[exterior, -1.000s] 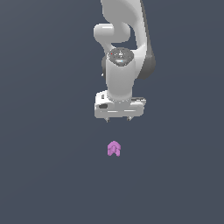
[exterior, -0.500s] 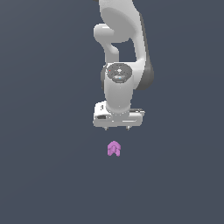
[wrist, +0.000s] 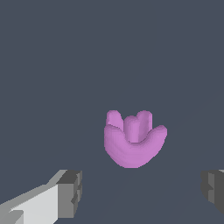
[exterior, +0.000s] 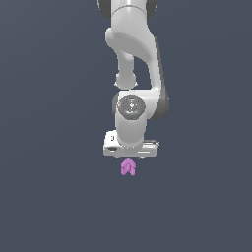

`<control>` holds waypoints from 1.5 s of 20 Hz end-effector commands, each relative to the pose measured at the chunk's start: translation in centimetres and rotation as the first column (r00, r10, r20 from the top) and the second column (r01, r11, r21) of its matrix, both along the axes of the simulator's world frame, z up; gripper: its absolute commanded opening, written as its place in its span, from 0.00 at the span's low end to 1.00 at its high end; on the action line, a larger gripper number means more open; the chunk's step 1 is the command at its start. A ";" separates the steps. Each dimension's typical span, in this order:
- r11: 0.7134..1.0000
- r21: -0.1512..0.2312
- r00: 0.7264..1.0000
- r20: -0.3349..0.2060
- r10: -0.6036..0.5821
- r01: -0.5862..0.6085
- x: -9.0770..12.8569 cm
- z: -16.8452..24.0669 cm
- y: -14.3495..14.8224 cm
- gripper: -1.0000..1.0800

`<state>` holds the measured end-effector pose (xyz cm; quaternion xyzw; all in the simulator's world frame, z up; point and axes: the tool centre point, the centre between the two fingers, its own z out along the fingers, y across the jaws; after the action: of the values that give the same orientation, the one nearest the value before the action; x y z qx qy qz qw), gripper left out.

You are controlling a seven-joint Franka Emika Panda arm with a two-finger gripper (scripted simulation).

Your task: Pick up the object and move it to a goal position.

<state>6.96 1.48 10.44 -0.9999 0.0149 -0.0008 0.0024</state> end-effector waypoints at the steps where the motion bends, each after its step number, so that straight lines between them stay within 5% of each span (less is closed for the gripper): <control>1: 1.000 -0.002 1.000 0.000 -0.007 0.007 0.5 -0.8 -0.2 0.96; 27: 1.000 -0.005 1.000 -0.002 -0.015 0.015 1.1 -6.8 -0.3 0.96; 28: 1.000 -0.005 1.000 -0.002 -0.015 0.015 1.1 -6.8 -0.3 0.00; 30: 1.000 -0.005 1.000 -0.002 -0.015 0.015 1.1 -6.8 -0.3 0.00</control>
<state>7.99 1.18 3.65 -0.9998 0.0223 0.0004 0.0000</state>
